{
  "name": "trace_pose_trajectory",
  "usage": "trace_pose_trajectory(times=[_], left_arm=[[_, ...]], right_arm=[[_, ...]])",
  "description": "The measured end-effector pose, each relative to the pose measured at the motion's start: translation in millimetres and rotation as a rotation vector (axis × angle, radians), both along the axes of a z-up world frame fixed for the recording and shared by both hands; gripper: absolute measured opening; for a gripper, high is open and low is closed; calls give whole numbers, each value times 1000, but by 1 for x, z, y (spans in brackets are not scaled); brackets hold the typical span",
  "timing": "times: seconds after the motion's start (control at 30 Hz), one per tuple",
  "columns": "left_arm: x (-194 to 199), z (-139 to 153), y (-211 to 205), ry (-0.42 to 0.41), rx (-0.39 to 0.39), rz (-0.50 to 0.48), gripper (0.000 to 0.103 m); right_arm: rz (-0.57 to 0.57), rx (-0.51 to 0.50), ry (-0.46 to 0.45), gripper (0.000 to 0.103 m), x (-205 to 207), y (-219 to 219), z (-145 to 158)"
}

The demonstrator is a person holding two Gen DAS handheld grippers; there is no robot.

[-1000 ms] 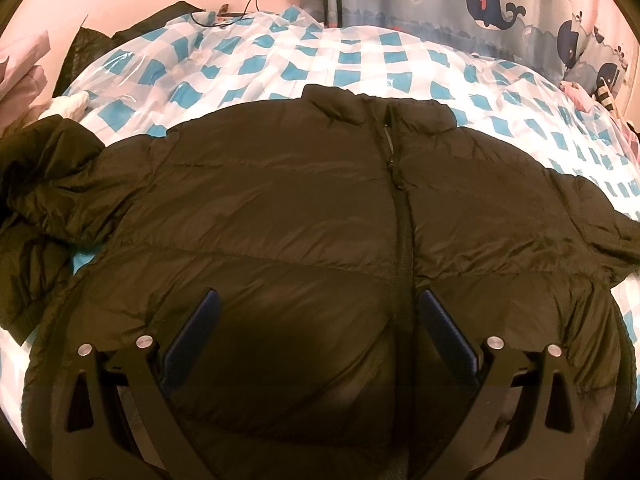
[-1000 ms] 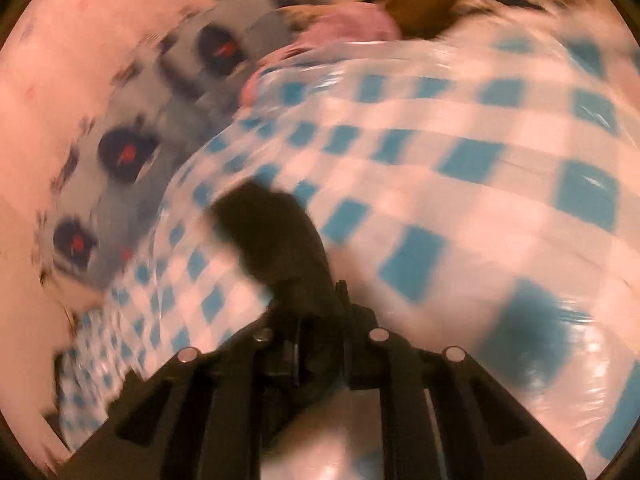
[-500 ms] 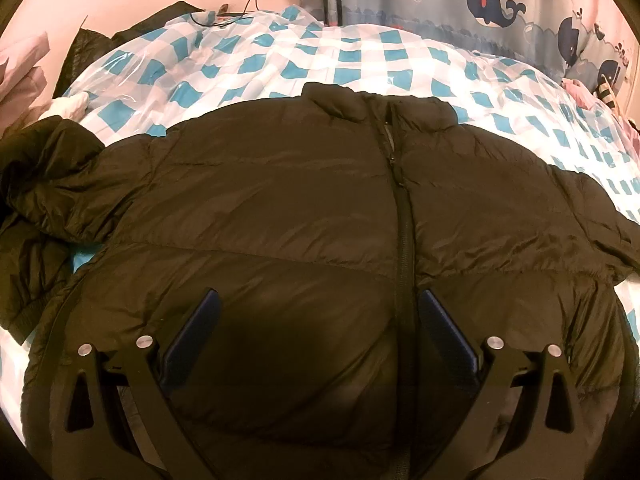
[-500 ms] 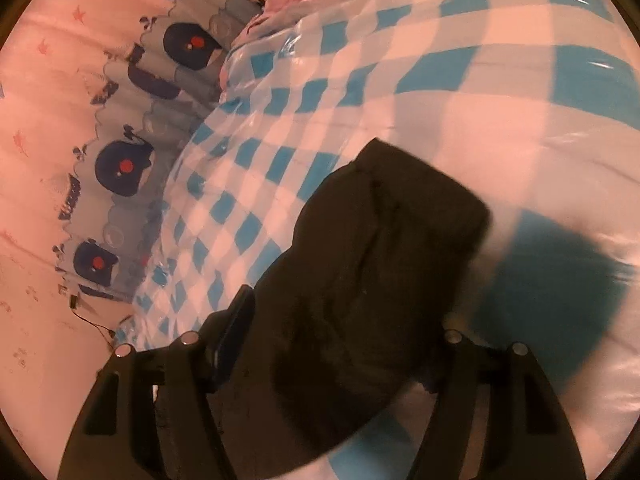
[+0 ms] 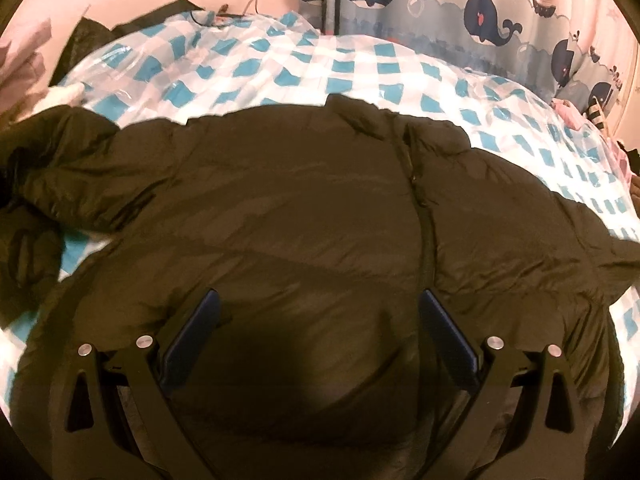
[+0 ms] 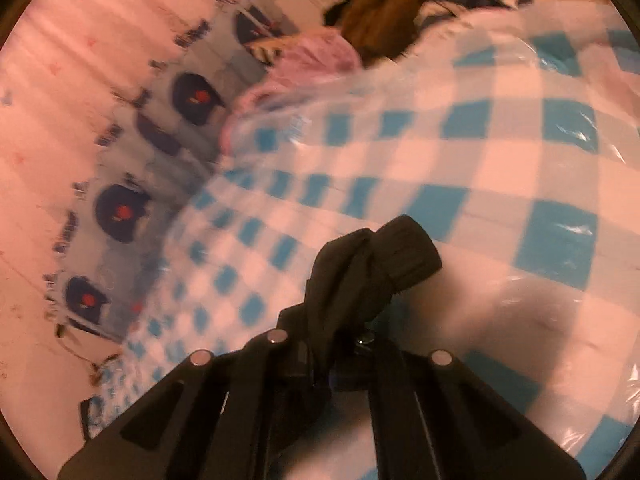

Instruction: Fold large clothes

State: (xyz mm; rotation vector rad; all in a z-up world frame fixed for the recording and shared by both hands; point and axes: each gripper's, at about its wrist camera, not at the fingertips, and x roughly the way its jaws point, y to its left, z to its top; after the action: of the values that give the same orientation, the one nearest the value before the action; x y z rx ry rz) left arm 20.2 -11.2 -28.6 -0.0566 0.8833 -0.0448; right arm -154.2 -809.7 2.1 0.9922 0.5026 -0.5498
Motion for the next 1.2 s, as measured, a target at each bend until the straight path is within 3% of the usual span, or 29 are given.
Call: trace_pose_trajectory(times=[0.1,0.2,0.23,0.27,0.3,0.37,0.4,0.43,0.63,0.83,0.97,1.07,1.2], left_arm=[[2,-5,-5,25,-4,-24,95],[-1,-4,-6,19,-25,-36,95],[-3,-2,-6,11,-31,-37,95],[-4,-1,-6,5,-37,-37,95],[-4,0,-4,1,-43,-36,95],[-5,2,-2,-4,-54,-31,95],[-6,3,-1,-7,-61,-29,95],[-6,5,1,-12,-70,-24,95],[-6,12,14,-34,-96,21,95],[-6,23,35,-67,-139,77,95],[-10,33,49,-102,-145,112,95],[-12,39,60,-123,-149,136,95],[-13,46,76,-141,-162,166,95]], right_arm=[[-9,67,34,5,-4,-2,-31],[7,202,-56,8,-13,-3,-60],[-11,226,-76,13,-17,-3,-65],[-37,237,-89,33,-23,-4,-67],[-45,237,-96,38,-24,-3,-67],[-29,195,-98,33,-25,0,-58],[-20,183,-120,25,-24,2,-53],[-15,167,-144,10,-24,4,-45],[62,24,-258,6,3,42,23],[266,-106,-422,6,66,133,121],[471,-150,-518,6,121,234,175],[603,-155,-556,6,155,312,190],[755,-144,-542,6,195,410,175]])
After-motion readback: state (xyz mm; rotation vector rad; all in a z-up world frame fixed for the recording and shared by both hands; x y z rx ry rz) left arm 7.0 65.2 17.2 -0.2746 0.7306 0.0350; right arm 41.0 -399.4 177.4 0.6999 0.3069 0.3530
